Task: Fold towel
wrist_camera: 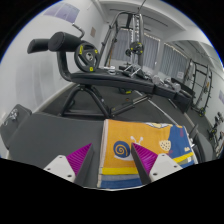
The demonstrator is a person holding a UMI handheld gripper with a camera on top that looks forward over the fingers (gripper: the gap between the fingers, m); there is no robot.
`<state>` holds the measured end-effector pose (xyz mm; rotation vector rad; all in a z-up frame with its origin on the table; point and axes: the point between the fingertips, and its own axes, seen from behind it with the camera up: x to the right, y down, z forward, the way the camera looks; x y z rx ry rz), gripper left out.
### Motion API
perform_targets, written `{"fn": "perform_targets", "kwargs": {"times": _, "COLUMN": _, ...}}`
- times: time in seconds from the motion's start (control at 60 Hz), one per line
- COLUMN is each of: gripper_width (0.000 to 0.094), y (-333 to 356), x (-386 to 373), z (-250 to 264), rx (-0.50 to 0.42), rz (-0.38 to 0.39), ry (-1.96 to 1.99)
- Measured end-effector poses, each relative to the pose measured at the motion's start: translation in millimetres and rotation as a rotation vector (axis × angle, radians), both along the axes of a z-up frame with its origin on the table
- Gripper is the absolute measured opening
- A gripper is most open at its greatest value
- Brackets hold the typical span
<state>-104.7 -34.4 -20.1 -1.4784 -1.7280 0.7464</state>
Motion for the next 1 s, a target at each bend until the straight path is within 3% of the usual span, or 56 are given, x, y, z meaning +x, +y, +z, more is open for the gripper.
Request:
{"fn": "perform_targets", "kwargs": {"times": 0.033, "gripper_width": 0.0736, "y": -1.1, "x": -3.1, "z": -1.3, "rx": -0.033, "rz": -0.001, "ry": -0.004}}
{"fn": "perform_targets", "kwargs": {"times": 0.083, "gripper_width": 0.0348, "y": 4.7, "x": -7.1, "z": -5.9, "rx": -0.050, "rz": -0.027, "ry": -0.024}}
{"fn": "perform_targets", "kwargs": {"times": 0.117, "gripper_width": 0.0089, "y": 23.8, "x": -9.9, "z": -5.1, "rx": -0.007, "rz": -0.084, "ry": -0.013}}
{"fn": "perform_targets", "kwargs": {"times": 0.133, "gripper_width": 0.0035, "y": 28.0, "x": -9.4, "z": -4.3, "rx": 0.019, "rz": -0.108, "ry": -0.009}}
{"fn": "perform_targets", "kwargs": {"times": 0.217, "gripper_width": 0.0034, "y": 31.5, "x": -5.1, "z": -3.6, "rx": 0.058, "rz": -0.136, "ry": -0.035}}
{"fn": "perform_targets", "kwargs": {"times": 0.283, "gripper_width": 0.0032, "y": 15.3, "x": -2.5, "z": -2.8, "rx": 0.026, "rz": -0.130, "ry": -0.055}}
{"fn": "perform_targets", "kwargs": {"times": 0.5, "gripper_width": 0.0026, "y": -59.4, "x": 21.9, "z": 13.1, "rx": -0.249, "rz": -0.083, "ry": -0.110}}
{"fn": "perform_targets", "kwargs": {"times": 0.717, "gripper_width": 0.0028, "y": -137.4, "x": 27.0, "z": 82.4, "rx": -0.485, "rz": 0.010, "ry": -0.087}}
{"fn": "perform_targets", "kwargs": {"times": 0.933, "gripper_width": 0.0030, "y": -90.8, "x": 27.9, "z": 155.5, "rx": -0.583, "rz": 0.009, "ry": -0.025}}
{"fn": "perform_targets", "kwargs": {"times": 1.0, "gripper_width": 0.0030, "y": -58.8, "x": 26.3, "z": 159.9, "rx": -0.545, "rz": -0.007, "ry": -0.013}}
